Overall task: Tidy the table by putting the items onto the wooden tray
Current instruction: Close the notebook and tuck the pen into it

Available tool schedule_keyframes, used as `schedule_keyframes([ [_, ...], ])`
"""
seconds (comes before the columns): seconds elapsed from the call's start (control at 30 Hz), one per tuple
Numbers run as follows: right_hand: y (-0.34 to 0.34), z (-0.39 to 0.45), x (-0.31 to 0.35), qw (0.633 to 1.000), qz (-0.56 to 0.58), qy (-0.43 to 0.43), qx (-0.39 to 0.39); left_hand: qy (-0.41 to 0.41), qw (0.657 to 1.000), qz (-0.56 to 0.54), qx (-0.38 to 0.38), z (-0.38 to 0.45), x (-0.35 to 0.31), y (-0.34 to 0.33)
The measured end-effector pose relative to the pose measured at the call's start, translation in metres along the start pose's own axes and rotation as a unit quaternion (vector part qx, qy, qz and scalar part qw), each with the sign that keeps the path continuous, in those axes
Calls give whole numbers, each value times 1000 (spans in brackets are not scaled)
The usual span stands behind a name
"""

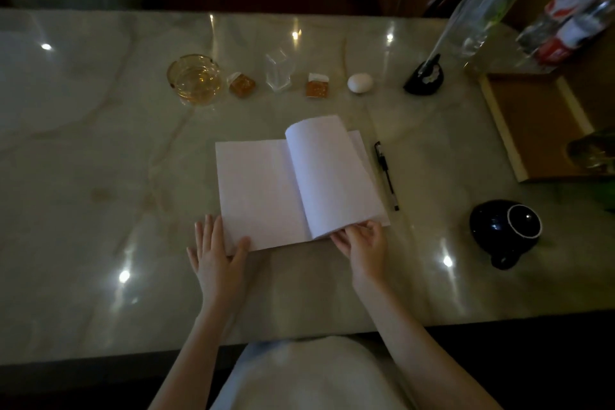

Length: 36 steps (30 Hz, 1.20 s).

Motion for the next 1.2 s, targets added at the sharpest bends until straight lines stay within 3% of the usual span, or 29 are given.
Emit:
schedule_keyframes([
  [0.33,22,10,-5,996,-15,-84,4,-150,988,-19,-38,12,-58,24],
  [0.5,34,18,5,989,-100,-110,11,-308,950,26,-39,9,-115,32],
  [0.6,47,23,13,985,-132,-104,-23,-358,932,47,-22,10,-142,26],
  [0.87,86,53,52,982,-149,-71,-91,-412,907,32,73,5,-195,-18],
  [1.0,97,68,77,968,-220,3,-122,-425,897,55,109,-1,-215,-52],
  [1.2,73,84,106,926,-357,105,-60,-354,919,40,170,-4,-213,-107],
])
Point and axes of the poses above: each hand's wrist, its own z-axis towards the middle knuckle, its own y-axis out of the back of the hand, x = y × z, the point moved 8 cm from there along z, towards the middle knuckle, and after that the axes turned 2 degrees about z, right-handed, at the moved point
